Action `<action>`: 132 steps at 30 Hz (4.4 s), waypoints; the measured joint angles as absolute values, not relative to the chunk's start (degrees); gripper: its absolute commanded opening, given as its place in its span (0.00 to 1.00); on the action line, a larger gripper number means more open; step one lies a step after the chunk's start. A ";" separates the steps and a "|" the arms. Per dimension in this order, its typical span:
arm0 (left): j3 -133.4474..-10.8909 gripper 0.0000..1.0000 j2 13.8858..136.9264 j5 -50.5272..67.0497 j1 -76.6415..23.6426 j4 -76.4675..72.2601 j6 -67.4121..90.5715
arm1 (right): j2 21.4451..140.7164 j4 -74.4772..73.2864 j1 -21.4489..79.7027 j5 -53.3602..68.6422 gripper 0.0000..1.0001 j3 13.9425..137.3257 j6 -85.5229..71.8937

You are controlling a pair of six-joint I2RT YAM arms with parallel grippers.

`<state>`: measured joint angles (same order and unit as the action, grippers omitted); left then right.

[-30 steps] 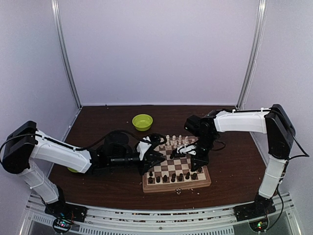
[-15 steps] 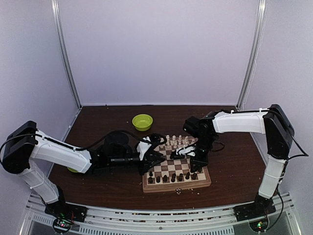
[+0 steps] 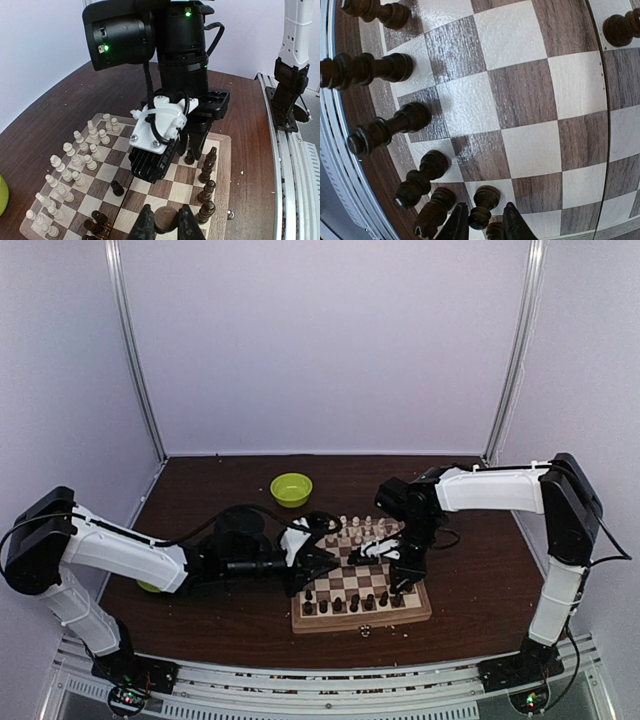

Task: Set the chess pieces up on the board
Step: Place the pawn at b7, then pass from the left arm to the right

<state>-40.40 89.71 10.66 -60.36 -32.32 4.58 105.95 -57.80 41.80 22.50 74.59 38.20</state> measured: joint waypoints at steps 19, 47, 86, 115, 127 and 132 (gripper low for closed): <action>-60.14 0.08 92.20 10.72 -57.69 -26.57 19.44 | 81.38 -61.78 31.44 39.20 0.32 76.88 41.95; -61.21 0.08 104.16 7.27 -56.25 -73.19 51.70 | 75.75 -3.18 31.46 52.40 0.40 70.32 -7.86; -62.46 0.09 106.21 7.29 -56.25 -79.07 54.76 | 80.38 8.51 31.46 59.16 0.26 67.88 -21.21; -63.44 0.09 106.59 7.75 -56.29 -78.76 54.46 | 80.58 9.72 32.38 60.20 0.22 67.90 -22.35; -63.44 0.09 106.89 7.84 -56.29 -78.81 54.48 | 80.58 12.25 32.38 59.96 0.20 67.90 -24.93; -63.46 0.09 106.94 8.01 -56.34 -78.98 54.48 | 80.58 12.29 32.38 59.94 0.14 67.90 -25.56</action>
